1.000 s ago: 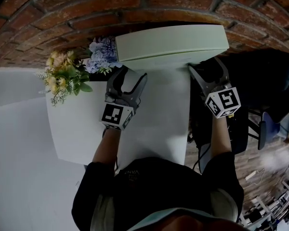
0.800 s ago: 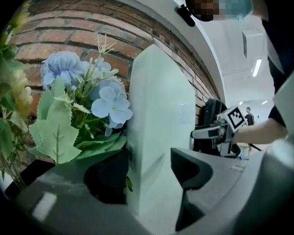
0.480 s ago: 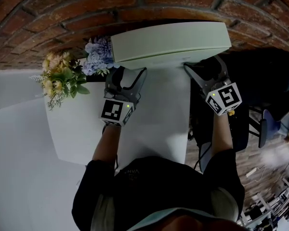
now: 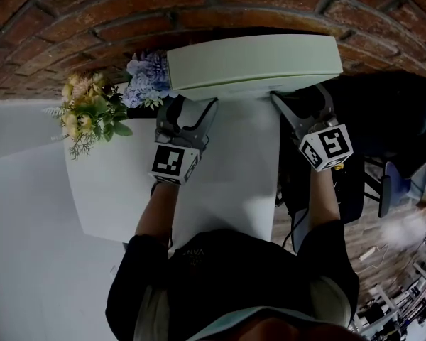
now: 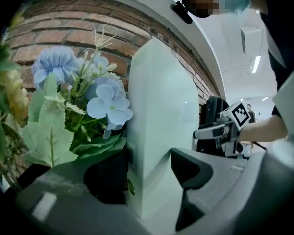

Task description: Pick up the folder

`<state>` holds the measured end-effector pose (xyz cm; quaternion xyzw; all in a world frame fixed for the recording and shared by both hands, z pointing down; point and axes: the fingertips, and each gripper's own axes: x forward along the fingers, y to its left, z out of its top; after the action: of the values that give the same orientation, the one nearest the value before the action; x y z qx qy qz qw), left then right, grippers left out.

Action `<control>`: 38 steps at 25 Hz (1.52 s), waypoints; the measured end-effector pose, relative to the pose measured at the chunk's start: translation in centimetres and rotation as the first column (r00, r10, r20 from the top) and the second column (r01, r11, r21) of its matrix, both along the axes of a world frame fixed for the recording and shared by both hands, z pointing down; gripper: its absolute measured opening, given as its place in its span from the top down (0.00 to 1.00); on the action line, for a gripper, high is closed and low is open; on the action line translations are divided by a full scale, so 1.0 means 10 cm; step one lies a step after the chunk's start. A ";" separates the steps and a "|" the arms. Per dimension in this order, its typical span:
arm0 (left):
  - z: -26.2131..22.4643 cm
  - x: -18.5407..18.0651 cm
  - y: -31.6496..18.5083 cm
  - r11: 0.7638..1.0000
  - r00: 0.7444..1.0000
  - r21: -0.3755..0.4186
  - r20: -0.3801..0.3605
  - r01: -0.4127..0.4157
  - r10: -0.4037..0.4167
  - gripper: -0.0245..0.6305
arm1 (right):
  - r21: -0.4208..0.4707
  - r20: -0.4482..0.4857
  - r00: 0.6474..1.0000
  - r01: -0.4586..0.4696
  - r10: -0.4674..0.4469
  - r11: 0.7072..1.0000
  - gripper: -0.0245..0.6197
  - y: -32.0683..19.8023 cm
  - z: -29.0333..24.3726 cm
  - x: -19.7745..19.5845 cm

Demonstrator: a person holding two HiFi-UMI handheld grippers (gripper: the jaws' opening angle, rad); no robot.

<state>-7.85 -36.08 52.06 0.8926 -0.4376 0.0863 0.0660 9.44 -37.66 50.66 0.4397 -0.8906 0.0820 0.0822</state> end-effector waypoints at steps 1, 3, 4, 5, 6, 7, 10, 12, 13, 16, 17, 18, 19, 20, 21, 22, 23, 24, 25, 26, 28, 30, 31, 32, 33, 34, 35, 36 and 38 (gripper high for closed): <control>0.00 0.00 0.00 1.000 1.000 -0.003 0.002 0.001 -0.001 0.56 | -0.001 -0.001 1.000 -0.005 0.005 1.000 0.42 0.01 0.00 0.00; 0.00 0.00 0.01 1.000 1.000 -0.008 0.009 -0.001 0.001 0.56 | -0.002 -0.004 1.000 -0.013 0.013 1.000 0.42 0.03 0.00 0.01; -0.01 0.00 0.01 1.000 1.000 -0.010 0.011 -0.002 0.002 0.56 | -0.004 -0.005 1.000 -0.017 0.017 1.000 0.42 0.04 0.00 0.01; -0.01 -0.01 0.02 1.000 1.000 -0.013 0.012 -0.003 0.003 0.56 | -0.007 -0.005 1.000 -0.020 0.020 1.000 0.43 0.05 0.00 0.01; -0.01 -0.01 0.03 1.000 1.000 -0.015 0.013 -0.003 0.003 0.56 | -0.010 -0.002 1.000 -0.024 0.024 1.000 0.43 0.07 0.00 0.01; -0.02 -0.01 0.04 1.000 1.000 -0.018 0.012 -0.003 0.003 0.56 | -0.013 0.002 1.000 -0.028 0.028 1.000 0.43 0.08 0.00 0.01; -0.04 -0.02 0.06 1.000 1.000 -0.027 0.007 -0.006 0.006 0.56 | -0.021 0.013 0.999 -0.046 0.046 0.999 0.43 0.12 -0.01 0.01; -0.04 -0.02 0.08 0.999 1.000 -0.039 0.005 -0.006 0.007 0.56 | -0.028 0.015 0.998 -0.056 0.057 0.998 0.44 0.16 -0.02 0.01; -0.05 -0.02 0.09 0.999 1.000 -0.045 0.005 -0.007 0.007 0.56 | -0.032 0.017 0.998 -0.061 0.061 0.998 0.44 0.17 -0.02 0.00; -0.08 -0.02 0.14 0.999 1.000 -0.051 0.004 -0.012 0.012 0.56 | -0.036 0.020 0.997 -0.073 0.074 0.997 0.44 0.24 -0.05 0.01; -0.09 -0.02 0.16 0.999 1.000 -0.050 0.004 -0.013 0.014 0.56 | -0.035 0.021 0.997 -0.078 0.078 0.996 0.44 0.26 -0.06 0.01; -0.10 -0.02 0.18 0.999 1.000 -0.050 0.005 -0.015 0.015 0.56 | -0.035 0.021 0.996 -0.081 0.082 0.996 0.44 0.28 -0.07 0.02; -0.11 -0.02 0.19 0.999 1.000 -0.050 0.005 -0.016 0.016 0.56 | -0.035 0.021 0.996 -0.085 0.085 0.996 0.44 0.30 -0.08 0.02; -0.11 -0.02 0.21 0.999 1.000 -0.052 0.005 -0.017 0.018 0.56 | -0.035 0.020 0.996 -0.088 0.088 0.996 0.44 0.33 -0.09 0.02; -0.12 -0.02 0.23 0.998 1.000 -0.054 0.005 -0.019 0.019 0.56 | -0.036 0.020 0.996 -0.090 0.091 0.995 0.44 0.35 -0.09 0.02; -0.13 -0.02 0.24 0.998 1.000 -0.057 0.004 -0.021 0.021 0.56 | -0.037 0.020 0.995 -0.093 0.093 0.995 0.44 0.37 -0.10 0.02; -0.13 -0.02 0.26 0.998 1.000 -0.059 0.003 -0.023 0.023 0.56 | -0.038 0.019 0.995 -0.095 0.096 0.995 0.44 0.39 -0.11 0.02; -0.14 -0.02 0.28 0.998 1.000 -0.061 0.004 -0.025 0.025 0.56 | -0.040 0.018 0.995 -0.097 0.098 0.994 0.44 0.41 -0.12 0.02; -0.14 -0.02 0.30 0.998 1.000 -0.064 0.005 -0.026 0.027 0.56 | -0.041 0.017 0.995 -0.099 0.100 0.994 0.44 0.44 -0.12 0.02; -0.15 -0.02 0.32 0.997 1.000 -0.066 0.006 -0.028 0.029 0.56 | -0.041 0.015 0.995 -0.101 0.101 0.994 0.44 0.46 -0.13 0.02; -0.17 -0.02 0.35 0.997 0.999 -0.067 0.008 -0.032 0.032 0.56 | -0.040 0.012 0.995 -0.102 0.103 0.994 0.44 0.50 -0.16 0.01; -0.20 -0.03 0.38 0.997 0.999 -0.066 0.008 -0.033 0.033 0.56 | -0.037 0.008 0.994 -0.104 0.105 0.994 0.44 0.53 -0.19 0.01; -0.22 -0.03 0.39 0.997 0.999 -0.066 0.009 -0.032 0.033 0.56 | -0.035 0.006 0.994 -0.106 0.106 0.994 0.44 0.55 -0.21 0.00; -0.23 -0.04 0.41 0.997 0.999 -0.065 0.010 -0.031 0.032 0.56 | -0.033 0.004 0.994 -0.107 0.107 0.994 0.44 0.57 -0.22 -0.01; -0.24 -0.05 0.43 0.997 0.999 -0.065 0.010 -0.031 0.032 0.56 | -0.031 0.004 0.994 -0.109 0.109 0.994 0.44 0.59 -0.24 -0.02; -0.26 -0.06 0.44 0.997 0.999 -0.064 0.009 -0.031 0.032 0.56 | -0.031 0.004 0.994 -0.111 0.111 0.993 0.44 0.61 -0.26 -0.03; -0.28 -0.06 0.46 0.997 0.999 -0.064 0.009 -0.031 0.032 0.56 | -0.032 0.004 0.994 -0.112 0.113 0.993 0.44 0.63 -0.27 -0.03; -0.29 -0.07 0.48 0.997 0.999 -0.064 0.009 -0.032 0.032 0.56 | -0.033 0.005 0.994 -0.114 0.114 0.993 0.44 0.65 -0.29 -0.04; -0.33 -0.09 0.52 0.998 0.999 -0.061 0.014 -0.031 0.032 0.56 | -0.035 0.005 0.993 -0.116 0.116 0.993 0.44 0.69 -0.31 -0.06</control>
<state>-8.72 -30.90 48.77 0.8963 -0.4211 0.1072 0.0886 8.87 -30.75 47.54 0.4889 -0.8623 0.1034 0.0816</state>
